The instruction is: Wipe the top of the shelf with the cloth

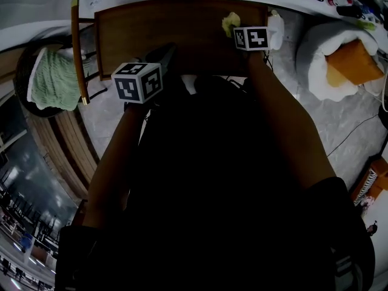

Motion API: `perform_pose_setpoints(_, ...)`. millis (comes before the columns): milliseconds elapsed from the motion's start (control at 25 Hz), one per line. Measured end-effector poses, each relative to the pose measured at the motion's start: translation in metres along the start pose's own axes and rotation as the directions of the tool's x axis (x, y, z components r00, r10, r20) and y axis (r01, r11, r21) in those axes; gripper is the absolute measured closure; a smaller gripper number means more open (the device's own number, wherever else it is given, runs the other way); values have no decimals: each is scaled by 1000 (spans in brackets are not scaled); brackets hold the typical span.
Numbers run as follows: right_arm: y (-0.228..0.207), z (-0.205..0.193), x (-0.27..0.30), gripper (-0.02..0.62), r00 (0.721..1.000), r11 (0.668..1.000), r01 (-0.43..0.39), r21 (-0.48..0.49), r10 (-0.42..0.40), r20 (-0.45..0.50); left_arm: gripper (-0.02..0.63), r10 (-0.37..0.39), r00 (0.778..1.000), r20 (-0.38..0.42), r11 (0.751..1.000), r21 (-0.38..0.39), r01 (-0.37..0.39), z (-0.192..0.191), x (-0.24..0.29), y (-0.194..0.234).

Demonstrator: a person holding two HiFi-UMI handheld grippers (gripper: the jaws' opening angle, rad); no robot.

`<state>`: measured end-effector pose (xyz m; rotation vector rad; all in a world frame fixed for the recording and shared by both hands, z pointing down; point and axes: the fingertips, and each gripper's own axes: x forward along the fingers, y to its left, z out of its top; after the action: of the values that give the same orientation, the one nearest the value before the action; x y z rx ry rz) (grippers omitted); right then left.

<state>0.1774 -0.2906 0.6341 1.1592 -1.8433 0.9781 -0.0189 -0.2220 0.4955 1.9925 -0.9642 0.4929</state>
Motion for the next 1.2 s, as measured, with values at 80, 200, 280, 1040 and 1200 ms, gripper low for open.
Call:
perform_pose_setpoints(80,-17,-4,-8,546,999,999,50,20,-50,-10,595,4,1000,7,1000,-3,-4,-2,0,-5)
perform_pose_setpoints(200,-40,-11,-19,546,993,992,115,59,-113,-31,595,11,1000,15,1000,-8,-11,-7,-1,-9)
perform_pose_setpoints(280,-53,-15,-26,546,985,983,169,70,-166,-41,595,17,1000,23,1000,-14,-17,-10,-5,-8)
perform_pose_setpoints(1040,157,85,-6,548,958,981,-173,88,147,244,595,69,991,117,997,-36,-65,17,-105,93)
perform_pose_setpoints(1200,275,102,22,548,918,945,-327,8,315,240,595,68,993,101,997,-32,-66,15,-142,126)
